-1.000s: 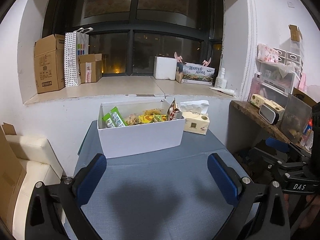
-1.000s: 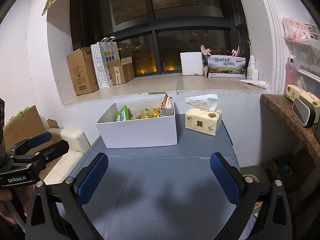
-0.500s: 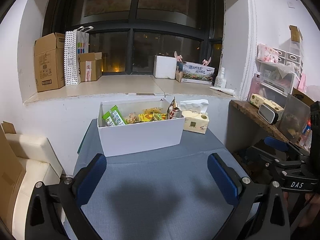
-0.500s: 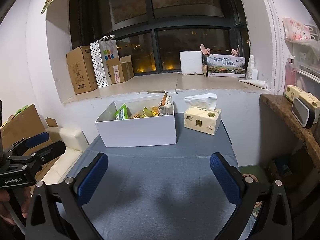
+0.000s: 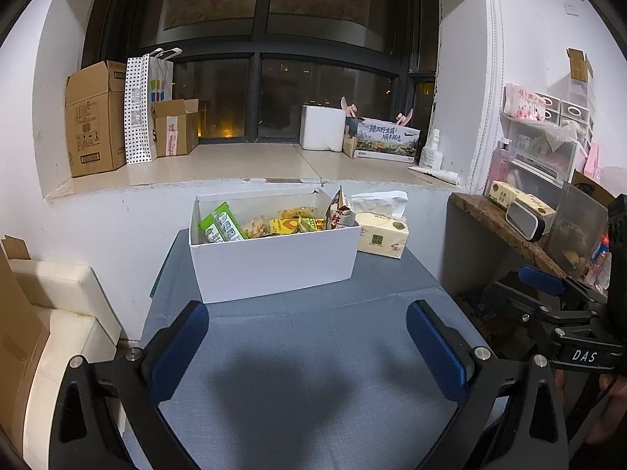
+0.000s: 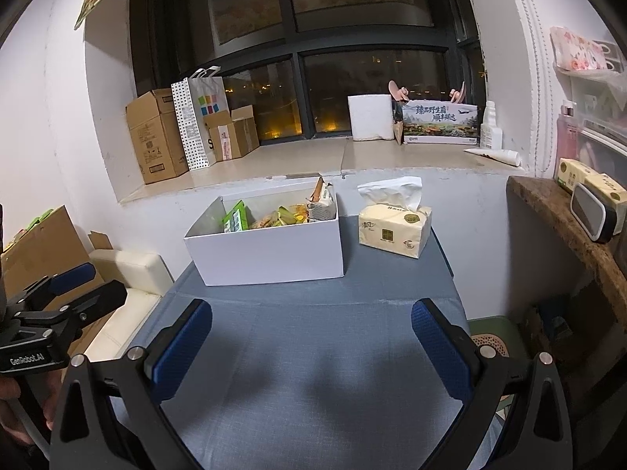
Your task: Organize snacks
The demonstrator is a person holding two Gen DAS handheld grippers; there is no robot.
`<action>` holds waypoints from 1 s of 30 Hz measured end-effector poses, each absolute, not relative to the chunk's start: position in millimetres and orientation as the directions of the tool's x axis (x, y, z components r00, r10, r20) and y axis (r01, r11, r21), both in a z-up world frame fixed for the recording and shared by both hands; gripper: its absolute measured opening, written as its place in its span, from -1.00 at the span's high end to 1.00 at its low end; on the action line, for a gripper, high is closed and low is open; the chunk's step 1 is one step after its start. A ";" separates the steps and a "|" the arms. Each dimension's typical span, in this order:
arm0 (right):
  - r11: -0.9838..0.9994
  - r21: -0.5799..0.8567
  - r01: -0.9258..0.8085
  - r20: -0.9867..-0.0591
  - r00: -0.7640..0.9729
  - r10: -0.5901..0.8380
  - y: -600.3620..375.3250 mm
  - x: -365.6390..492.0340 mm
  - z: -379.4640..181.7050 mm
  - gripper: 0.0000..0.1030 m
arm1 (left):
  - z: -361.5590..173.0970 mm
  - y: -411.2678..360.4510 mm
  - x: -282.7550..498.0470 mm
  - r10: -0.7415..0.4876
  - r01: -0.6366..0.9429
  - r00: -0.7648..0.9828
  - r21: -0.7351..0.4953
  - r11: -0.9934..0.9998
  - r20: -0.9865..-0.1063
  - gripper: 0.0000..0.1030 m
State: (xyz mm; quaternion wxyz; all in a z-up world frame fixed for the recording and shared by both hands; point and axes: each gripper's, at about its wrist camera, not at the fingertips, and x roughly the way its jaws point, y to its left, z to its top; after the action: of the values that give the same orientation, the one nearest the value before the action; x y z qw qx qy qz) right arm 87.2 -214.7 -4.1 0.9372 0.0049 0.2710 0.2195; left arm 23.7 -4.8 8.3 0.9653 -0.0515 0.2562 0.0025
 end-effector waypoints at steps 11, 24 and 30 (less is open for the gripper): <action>0.906 0.118 -0.406 -0.516 0.755 0.405 -211.9 86.4 -5.1 -1.00 | 7.9 -5.9 23.4 -0.022 -0.030 0.868 -0.097 0.995 -0.497 -1.00; 0.906 0.119 -0.407 -0.515 0.754 0.407 -211.0 85.8 -5.5 -1.00 | 5.6 -5.6 22.5 -0.020 -0.031 0.865 -0.094 0.995 -0.501 -1.00; 0.904 0.121 -0.410 -0.513 0.754 0.410 -210.8 84.8 -5.6 -1.00 | 4.7 -6.5 22.1 -0.021 -0.031 0.864 -0.095 0.995 -0.503 -1.00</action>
State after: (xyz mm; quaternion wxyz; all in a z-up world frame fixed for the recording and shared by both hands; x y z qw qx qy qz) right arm 84.8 -210.8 -5.6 0.9364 0.0007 0.2743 0.2189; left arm 22.1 -6.5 4.7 0.9642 -0.0498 0.2606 0.0028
